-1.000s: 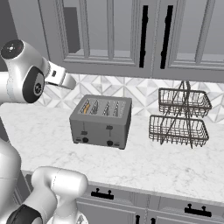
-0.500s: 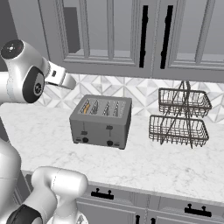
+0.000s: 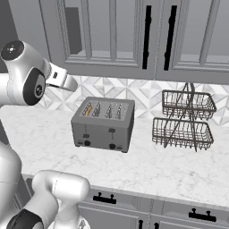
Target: Start the toaster. Once the lever pops up, take the bread to the plate on the dining counter.
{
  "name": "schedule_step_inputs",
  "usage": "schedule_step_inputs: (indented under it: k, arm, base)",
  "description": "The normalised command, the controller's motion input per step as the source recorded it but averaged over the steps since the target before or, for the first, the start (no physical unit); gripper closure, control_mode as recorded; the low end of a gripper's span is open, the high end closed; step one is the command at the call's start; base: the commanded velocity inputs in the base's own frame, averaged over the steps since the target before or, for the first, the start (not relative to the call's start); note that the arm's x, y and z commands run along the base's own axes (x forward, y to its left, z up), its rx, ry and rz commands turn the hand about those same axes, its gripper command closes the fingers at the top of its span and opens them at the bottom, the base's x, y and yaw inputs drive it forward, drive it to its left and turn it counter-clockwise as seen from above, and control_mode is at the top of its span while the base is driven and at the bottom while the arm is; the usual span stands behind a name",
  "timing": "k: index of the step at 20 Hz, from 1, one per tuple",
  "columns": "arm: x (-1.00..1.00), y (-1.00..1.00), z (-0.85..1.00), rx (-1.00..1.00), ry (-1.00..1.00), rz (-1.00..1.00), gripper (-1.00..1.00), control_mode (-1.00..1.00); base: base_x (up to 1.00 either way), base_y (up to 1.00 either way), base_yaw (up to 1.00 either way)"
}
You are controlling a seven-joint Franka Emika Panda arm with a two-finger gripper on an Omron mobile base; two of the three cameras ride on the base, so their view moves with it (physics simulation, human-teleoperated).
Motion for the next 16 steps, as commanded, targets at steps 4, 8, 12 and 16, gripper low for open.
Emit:
schedule_step_inputs:
  k: [4, 8, 12, 16]
  arm:
    - [0.0, 0.0, 0.0, 0.0, 0.0, 0.0, -1.0, -1.0]
    - [0.0, 0.0, 0.0, 0.0, 0.0, 0.0, -1.0, -1.0]
    - [0.0, 0.0, 0.0, 0.0, 0.0, 0.0, -1.0, -1.0]
    - [0.0, 0.0, 0.0, 0.0, 0.0, 0.0, -1.0, -1.0]
  base:
    - [0.0, 0.0, 0.0]
    - [0.0, 0.0, 0.0]
    - [0.0, 0.0, 0.0]
    - [0.0, 0.0, 0.0]
